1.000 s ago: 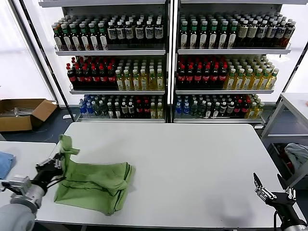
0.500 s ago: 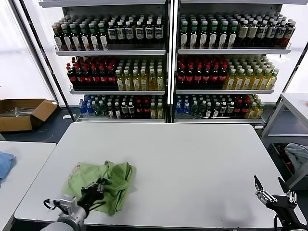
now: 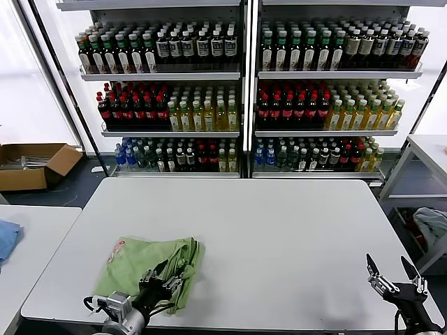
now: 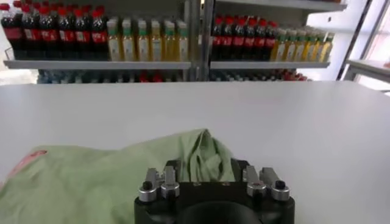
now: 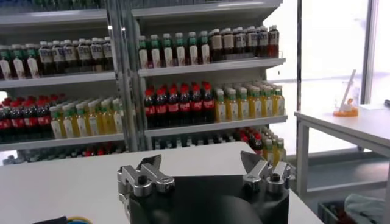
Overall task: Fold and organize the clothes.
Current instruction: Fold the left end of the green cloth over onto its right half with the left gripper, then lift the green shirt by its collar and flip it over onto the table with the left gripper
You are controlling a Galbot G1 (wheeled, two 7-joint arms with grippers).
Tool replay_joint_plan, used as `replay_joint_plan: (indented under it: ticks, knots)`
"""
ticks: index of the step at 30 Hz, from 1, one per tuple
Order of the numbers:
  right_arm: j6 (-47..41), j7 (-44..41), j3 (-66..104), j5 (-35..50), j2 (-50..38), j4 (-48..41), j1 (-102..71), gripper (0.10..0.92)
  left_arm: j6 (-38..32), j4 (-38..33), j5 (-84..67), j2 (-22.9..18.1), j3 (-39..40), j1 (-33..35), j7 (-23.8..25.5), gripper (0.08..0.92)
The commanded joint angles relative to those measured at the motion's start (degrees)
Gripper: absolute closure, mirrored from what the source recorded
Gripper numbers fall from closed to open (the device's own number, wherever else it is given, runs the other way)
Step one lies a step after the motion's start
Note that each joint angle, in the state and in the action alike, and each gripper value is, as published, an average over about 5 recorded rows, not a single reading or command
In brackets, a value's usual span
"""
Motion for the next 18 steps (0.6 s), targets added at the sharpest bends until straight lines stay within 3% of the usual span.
replay_joint_plan:
  ticks: [1, 5, 9, 18]
  knots:
    - [0.1, -0.05, -0.11, -0.01, 0.02, -0.19, -0.06, 0.203, 3.77, -8.25, -14.81, 4.12, -15.05, -0.86, -0.96, 0.399]
    - [0.36, -0.1, -0.61, -0.12, 0.09, -0.35, -0.1, 0.203, 4.33, 1.78, -17.8, 8.35, -24.16, -3.43, -1.03, 0.278]
    - [0.56, -0.16, -1.13, -0.38, 0.28, -0.33, -0.1, 0.203, 2.8, 12.87, -17.17, 10.08, -24.38, -4.59, -1.85, 0.193]
    - [0.73, -0.27, -1.31, -0.6, 0.12, -0.16, -0.61, 0.203, 0.33, 20.43, -16.24, 5.6, -18.81, -5.6, -3.35, 0.177]
